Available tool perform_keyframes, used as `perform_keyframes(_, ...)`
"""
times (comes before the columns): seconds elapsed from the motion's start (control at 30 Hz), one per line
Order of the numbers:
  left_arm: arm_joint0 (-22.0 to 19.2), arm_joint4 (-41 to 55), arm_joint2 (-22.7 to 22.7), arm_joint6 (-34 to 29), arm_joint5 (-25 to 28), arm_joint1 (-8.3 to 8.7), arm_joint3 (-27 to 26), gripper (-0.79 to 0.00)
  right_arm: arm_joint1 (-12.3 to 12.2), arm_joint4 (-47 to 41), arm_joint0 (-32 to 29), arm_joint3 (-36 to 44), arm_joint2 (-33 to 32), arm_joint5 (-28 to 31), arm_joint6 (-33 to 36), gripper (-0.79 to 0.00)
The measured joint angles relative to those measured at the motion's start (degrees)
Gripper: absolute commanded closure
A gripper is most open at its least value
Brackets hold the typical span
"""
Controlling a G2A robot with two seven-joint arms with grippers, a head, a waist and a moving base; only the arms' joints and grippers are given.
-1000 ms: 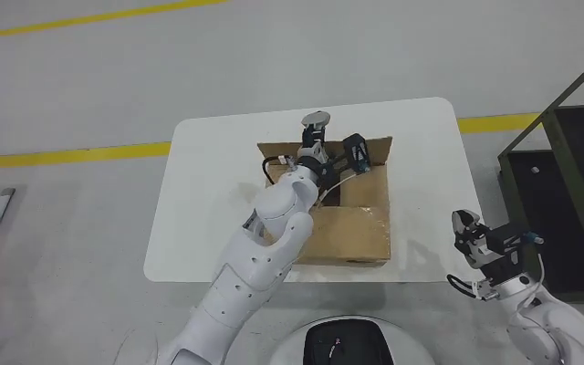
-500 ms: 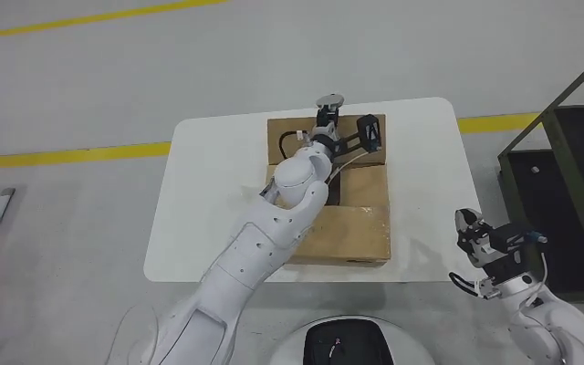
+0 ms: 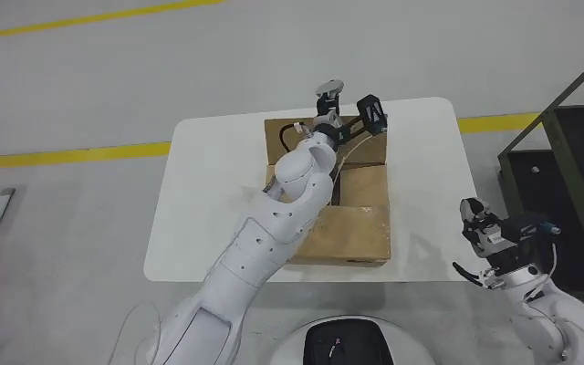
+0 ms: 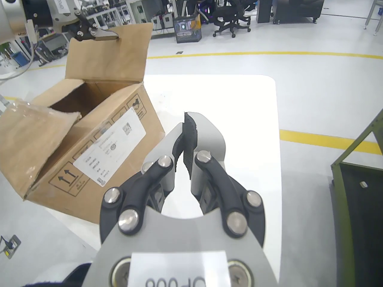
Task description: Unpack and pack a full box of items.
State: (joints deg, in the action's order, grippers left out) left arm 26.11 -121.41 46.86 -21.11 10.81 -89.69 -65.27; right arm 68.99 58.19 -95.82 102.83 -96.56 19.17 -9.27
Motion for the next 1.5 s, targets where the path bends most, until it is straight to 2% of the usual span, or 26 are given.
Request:
perform_keyframes(0.13,6.01,0.75,5.81,-3.69,4.27,1.90,-10.35,-0.785,-0.03,-7.58,2.13,-0.36,-0.70,3.79,1.69,0.000)
perform_keyframes(0.37,23.46,2.64,18.24,-12.72,16.78,5.47,-36.04,-0.785,-0.83,-16.63,6.54,-3.21,0.30,19.04,9.64,0.000)
perform_keyframes(0.5,32.29,7.47,24.09,-17.43,20.45,6.34,-47.07,-0.785,-1.23,-17.99,8.39,-4.21,1.85,25.70,13.41,0.000)
perform_keyframes(0.67,42.38,10.75,28.60,-22.52,25.01,7.24,-58.41,-0.785,-1.28,-17.41,8.64,-4.29,2.03,26.43,13.70,0.000)
perform_keyframes(0.77,46.84,12.20,29.99,-24.34,24.18,7.45,-63.38,-0.785,-1.27,-17.42,8.64,-4.28,2.02,26.41,13.69,0.000)
perform_keyframes(0.93,50.62,13.09,29.77,-25.03,20.81,7.49,-66.41,-0.785,-1.17,-20.76,8.94,-5.14,3.28,24.57,14.78,0.000)
perform_keyframes(1.1,50.56,13.00,29.75,-24.98,20.86,7.50,-66.34,-0.785,-1.61,-31.76,14.53,-8.31,5.87,21.47,25.88,-0.003)
perform_keyframes(1.13,50.56,13.00,29.75,-24.98,20.86,7.50,-66.34,-0.785,-1.68,-33.83,15.73,-8.94,6.34,20.86,27.88,-0.049)
perform_keyframes(1.17,50.56,13.01,29.75,-24.98,20.86,7.50,-66.34,-0.785,-1.78,-36.47,17.31,-9.70,7.13,20.34,30.76,-0.126)
perform_keyframes(1.2,50.57,13.01,29.75,-24.98,20.86,7.50,-66.34,-0.785,-1.91,-37.72,18.51,-10.17,7.63,20.30,33.01,-0.246)
perform_keyframes(1.23,50.57,13.01,29.75,-24.98,20.86,7.50,-66.34,-0.785,-2.03,-38.22,19.60,-10.65,8.17,20.48,35.22,-0.296)
perform_keyframes(1.37,50.57,13.01,29.75,-24.98,20.86,7.50,-66.34,-0.785,-2.32,-40.45,23.22,-12.85,11.08,22.33,42.40,-0.354)
perform_keyframes(1.5,50.57,13.01,29.75,-24.98,20.86,7.50,-66.35,-0.785,-2.46,-42.22,24.35,-14.23,12.88,22.82,44.77,-0.372)
